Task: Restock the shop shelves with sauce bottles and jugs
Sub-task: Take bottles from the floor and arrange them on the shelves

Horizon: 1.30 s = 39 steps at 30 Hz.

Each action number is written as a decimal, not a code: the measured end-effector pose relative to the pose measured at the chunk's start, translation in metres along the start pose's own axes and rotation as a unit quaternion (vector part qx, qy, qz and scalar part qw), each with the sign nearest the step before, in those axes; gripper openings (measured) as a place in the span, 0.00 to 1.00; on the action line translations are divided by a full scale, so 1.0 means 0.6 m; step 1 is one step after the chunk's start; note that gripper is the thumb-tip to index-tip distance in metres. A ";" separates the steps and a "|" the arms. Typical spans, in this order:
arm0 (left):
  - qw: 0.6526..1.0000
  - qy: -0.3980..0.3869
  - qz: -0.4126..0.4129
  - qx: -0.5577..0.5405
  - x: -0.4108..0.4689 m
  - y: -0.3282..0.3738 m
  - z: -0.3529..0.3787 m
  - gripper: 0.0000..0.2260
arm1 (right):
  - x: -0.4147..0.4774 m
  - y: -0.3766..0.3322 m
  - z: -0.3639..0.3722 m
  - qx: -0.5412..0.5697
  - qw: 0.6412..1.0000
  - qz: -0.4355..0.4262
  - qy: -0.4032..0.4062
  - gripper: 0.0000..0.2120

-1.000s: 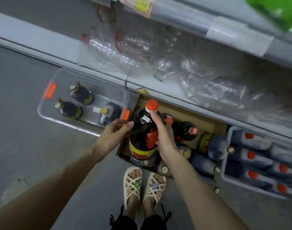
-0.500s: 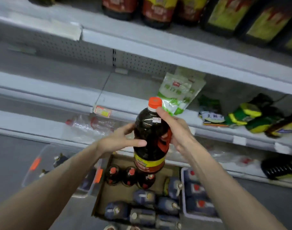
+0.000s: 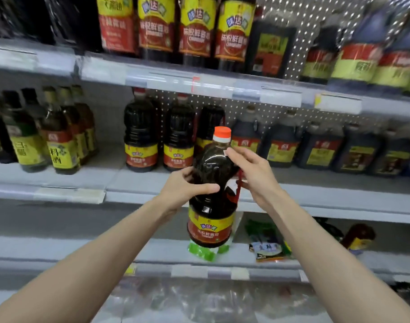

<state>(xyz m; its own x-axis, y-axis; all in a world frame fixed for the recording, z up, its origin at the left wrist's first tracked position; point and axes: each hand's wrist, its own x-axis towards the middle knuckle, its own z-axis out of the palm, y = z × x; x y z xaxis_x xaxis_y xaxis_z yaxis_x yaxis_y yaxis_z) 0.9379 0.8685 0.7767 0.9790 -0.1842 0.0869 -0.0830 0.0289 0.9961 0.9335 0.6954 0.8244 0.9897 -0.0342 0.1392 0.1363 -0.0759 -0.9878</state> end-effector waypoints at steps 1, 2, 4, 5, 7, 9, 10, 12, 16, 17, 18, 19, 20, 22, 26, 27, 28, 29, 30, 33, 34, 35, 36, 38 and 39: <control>1.000 0.006 0.005 -0.001 0.014 0.009 0.004 0.26 | 0.013 -0.003 -0.005 0.013 1.000 0.000 -0.006 0.20; 1.000 0.009 0.008 -0.002 0.029 0.015 0.007 0.24 | 0.025 -0.007 -0.010 0.032 0.999 0.002 -0.016 0.21; 1.000 0.013 0.011 0.000 0.058 0.024 0.013 0.21 | 0.051 -0.009 -0.019 0.053 0.998 0.006 -0.033 0.23; 1.000 0.017 0.011 0.002 0.074 0.027 0.015 0.20 | 0.066 -0.008 -0.022 0.052 0.998 0.006 -0.039 0.23; 1.000 0.027 0.010 0.006 0.107 0.030 0.016 0.20 | 0.099 -0.005 -0.027 0.060 0.997 0.005 -0.043 0.24; 0.999 0.039 0.015 0.002 0.141 0.031 0.015 0.21 | 0.134 -0.007 -0.030 0.078 0.996 -0.003 -0.038 0.23; 0.999 0.045 0.018 0.000 0.157 0.033 0.015 0.22 | 0.151 -0.009 -0.031 0.082 0.996 -0.008 -0.034 0.22; 0.998 0.053 0.023 -0.001 0.188 0.035 0.011 0.24 | 0.183 -0.012 -0.032 0.076 0.996 -0.017 -0.036 0.17; 0.997 0.070 0.034 -0.007 0.239 0.029 0.007 0.26 | 0.235 -0.008 -0.032 0.054 0.997 -0.032 -0.050 0.12; 0.997 0.073 0.037 -0.004 0.249 0.027 0.006 0.25 | 0.247 -0.005 -0.031 0.053 0.997 -0.035 -0.049 0.12; 0.996 0.074 0.040 0.002 0.257 0.023 0.006 0.24 | 0.257 -0.001 -0.030 0.054 0.997 -0.035 -0.046 0.13; 0.996 0.077 0.041 0.008 0.265 0.018 0.004 0.24 | 0.266 0.005 -0.028 0.058 0.997 -0.032 -0.043 0.14; 0.996 0.081 0.042 0.013 0.272 0.012 0.003 0.24 | 0.275 0.013 -0.027 0.061 0.997 -0.029 -0.042 0.16; 0.995 0.085 0.041 0.015 0.283 -0.002 0.003 0.25 | 0.290 0.031 -0.027 0.062 0.997 -0.027 -0.034 0.18; 0.996 0.070 0.050 0.000 0.294 -0.021 -0.002 0.20 | 0.305 0.051 -0.026 0.042 0.998 -0.044 -0.030 0.17; 0.997 0.064 0.052 -0.002 0.295 -0.026 -0.005 0.21 | 0.305 0.052 -0.026 0.041 0.997 -0.049 -0.031 0.18; 0.997 0.057 0.053 -0.002 0.294 -0.031 -0.008 0.22 | 0.304 0.054 -0.027 0.043 0.997 -0.053 -0.035 0.19; 0.997 0.053 0.053 -0.002 0.292 -0.036 -0.010 0.23 | 0.303 0.055 -0.027 0.044 0.997 -0.055 -0.038 0.19; 0.997 0.051 0.052 -0.001 0.290 -0.043 -0.012 0.23 | 0.302 0.057 -0.027 0.044 0.997 -0.057 -0.043 0.19; 0.997 0.056 0.049 -0.004 0.278 -0.065 -0.011 0.21 | 0.293 0.074 -0.030 0.043 0.997 -0.046 -0.048 0.21; 0.997 0.059 0.053 -0.011 0.271 -0.071 -0.009 0.21 | 0.287 0.085 -0.030 0.044 0.997 -0.037 -0.049 0.23; 0.996 0.061 0.058 -0.015 0.264 -0.076 -0.006 0.22 | 0.280 0.096 -0.030 0.038 0.998 -0.029 -0.048 0.24; 0.996 0.061 0.062 -0.011 0.259 -0.080 -0.004 0.21 | 0.272 0.109 -0.030 0.024 0.998 -0.021 -0.045 0.23; 0.996 0.060 0.063 0.000 0.248 -0.086 0.002 0.18 | 0.254 0.135 -0.028 0.007 0.999 0.009 -0.041 0.20; 0.996 0.059 0.059 0.000 0.243 -0.087 0.005 0.17 | 0.246 0.146 -0.026 0.008 0.999 0.024 -0.043 0.19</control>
<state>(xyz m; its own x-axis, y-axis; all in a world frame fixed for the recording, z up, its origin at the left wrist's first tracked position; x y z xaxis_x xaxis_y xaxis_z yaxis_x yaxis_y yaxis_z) 1.0843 0.8373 0.7374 0.9775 -0.0621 0.2015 -0.1990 0.0442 0.9790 1.0906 0.6678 0.7592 0.9951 0.0474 0.0866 0.0894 -0.0606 -0.9941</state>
